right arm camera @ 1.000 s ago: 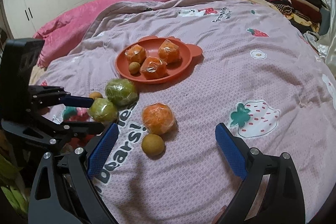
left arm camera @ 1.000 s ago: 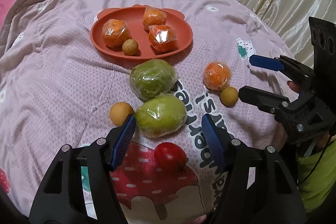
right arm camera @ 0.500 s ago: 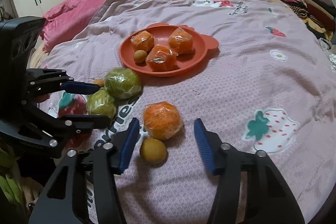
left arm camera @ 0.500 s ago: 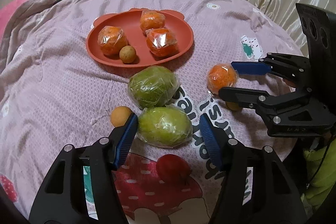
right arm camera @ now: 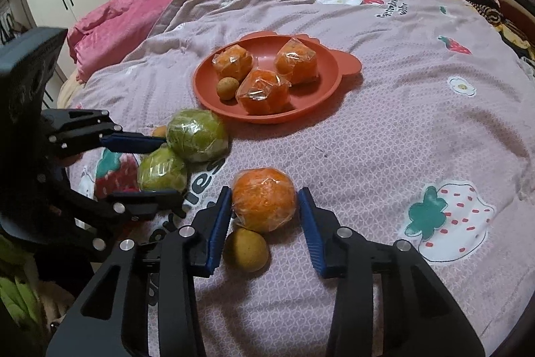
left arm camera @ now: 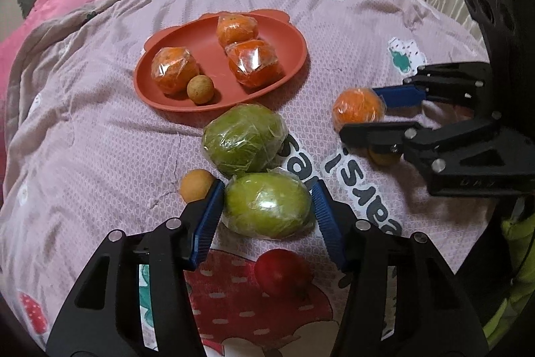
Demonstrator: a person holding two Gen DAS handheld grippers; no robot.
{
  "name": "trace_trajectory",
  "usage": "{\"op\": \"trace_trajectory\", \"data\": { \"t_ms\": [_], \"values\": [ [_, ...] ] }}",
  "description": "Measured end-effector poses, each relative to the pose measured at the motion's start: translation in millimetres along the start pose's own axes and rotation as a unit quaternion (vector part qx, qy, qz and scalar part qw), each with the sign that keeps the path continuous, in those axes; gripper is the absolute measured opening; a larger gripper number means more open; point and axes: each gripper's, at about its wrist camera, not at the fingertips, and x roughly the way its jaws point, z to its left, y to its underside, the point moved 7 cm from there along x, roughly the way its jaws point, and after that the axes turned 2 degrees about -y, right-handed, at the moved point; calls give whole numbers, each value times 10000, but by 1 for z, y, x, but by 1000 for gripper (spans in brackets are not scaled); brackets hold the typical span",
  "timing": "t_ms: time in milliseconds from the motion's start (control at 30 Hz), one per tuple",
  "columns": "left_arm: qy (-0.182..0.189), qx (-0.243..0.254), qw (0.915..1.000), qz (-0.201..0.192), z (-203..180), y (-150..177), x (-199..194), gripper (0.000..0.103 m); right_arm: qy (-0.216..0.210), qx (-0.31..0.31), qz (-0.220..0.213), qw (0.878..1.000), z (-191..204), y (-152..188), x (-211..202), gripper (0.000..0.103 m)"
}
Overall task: Organize fruits
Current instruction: 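Grasp a bagged orange with the right tool while the left tool grasps a bagged green pear, then carry the bagged orange over the plate with the right tool while the left tool carries the pear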
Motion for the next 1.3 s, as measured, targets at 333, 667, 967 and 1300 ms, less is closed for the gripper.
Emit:
{"op": "trace_trajectory", "data": {
  "t_ms": [333,667,967,1300],
  "values": [
    [86,-86,9999,-22,4,-2,1,43,-71,115,-171,9998,-4,-6,-10,39],
    [452,-190,9981,-379,4,-22,-28,43,1,222,-505,9985,-14,-24,-31,39],
    [420,-317,9968,-601,25,-49,-41,43,48,231,-692,9973,-18,-42,-41,39],
    [375,-468,9964,-602,50,-79,-35,43,108,130,-823,9965,-21,-72,-43,39]
  ]
}}
